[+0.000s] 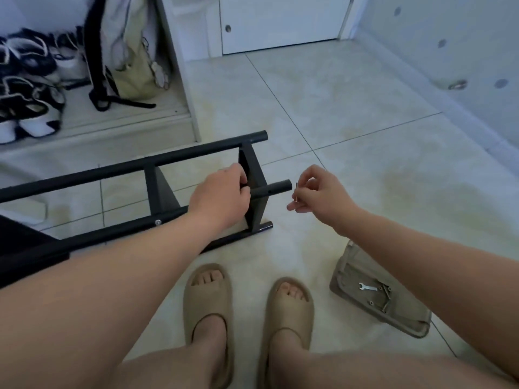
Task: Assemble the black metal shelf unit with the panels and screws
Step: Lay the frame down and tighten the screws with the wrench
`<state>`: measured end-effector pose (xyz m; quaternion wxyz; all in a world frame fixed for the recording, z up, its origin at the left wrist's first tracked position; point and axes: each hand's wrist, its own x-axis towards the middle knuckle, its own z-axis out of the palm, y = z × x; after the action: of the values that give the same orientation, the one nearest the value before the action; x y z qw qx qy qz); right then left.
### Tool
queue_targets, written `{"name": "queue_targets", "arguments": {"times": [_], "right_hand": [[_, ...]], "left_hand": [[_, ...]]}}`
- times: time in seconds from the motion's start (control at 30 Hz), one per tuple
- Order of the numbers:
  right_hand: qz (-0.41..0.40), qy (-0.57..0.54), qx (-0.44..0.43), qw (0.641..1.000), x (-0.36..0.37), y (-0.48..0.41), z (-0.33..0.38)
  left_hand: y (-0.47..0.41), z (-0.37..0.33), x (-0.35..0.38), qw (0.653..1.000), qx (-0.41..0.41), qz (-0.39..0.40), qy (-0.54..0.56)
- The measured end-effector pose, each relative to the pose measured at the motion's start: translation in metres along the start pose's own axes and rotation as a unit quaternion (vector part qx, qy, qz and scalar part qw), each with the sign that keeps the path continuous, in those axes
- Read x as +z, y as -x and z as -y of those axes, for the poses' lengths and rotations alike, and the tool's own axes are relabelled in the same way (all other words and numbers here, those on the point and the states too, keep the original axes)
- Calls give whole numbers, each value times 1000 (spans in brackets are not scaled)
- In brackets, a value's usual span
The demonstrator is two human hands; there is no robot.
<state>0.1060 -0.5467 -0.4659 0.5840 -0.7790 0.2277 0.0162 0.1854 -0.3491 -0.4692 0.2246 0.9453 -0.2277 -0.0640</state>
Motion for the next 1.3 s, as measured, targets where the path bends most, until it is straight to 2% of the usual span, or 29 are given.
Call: {"name": "queue_targets", "arguments": {"times": [0.1, 0.17, 0.27, 0.37, 0.53, 0.67, 1.13, 1.3], "right_hand": [[2, -9, -10, 1000, 14, -6, 3], [6, -32, -17, 999, 21, -7, 0], [34, -61, -44, 997, 27, -7, -12], [46, -79, -64, 994, 29, -6, -30], [2, -125, -100, 987, 35, -3, -53], [-53, -133, -114, 983, 41, -3, -61], [-69, -94, -122, 986, 46, -4, -63], [-77, -41, -119, 989, 47, -6, -59]], "left_hand": [[-20, 12, 10, 998, -61, 17, 5], [-35, 16, 20, 991, -104, 76, 37], [-56, 16, 34, 965, -124, 192, 131], [-72, 16, 40, 934, -136, 252, 215], [-81, 21, 40, 900, -184, 264, 293], [-80, 18, 39, 889, -198, 271, 312], [-76, 8, 38, 865, -243, 284, 335], [-79, 4, 38, 863, -258, 278, 333]]}}
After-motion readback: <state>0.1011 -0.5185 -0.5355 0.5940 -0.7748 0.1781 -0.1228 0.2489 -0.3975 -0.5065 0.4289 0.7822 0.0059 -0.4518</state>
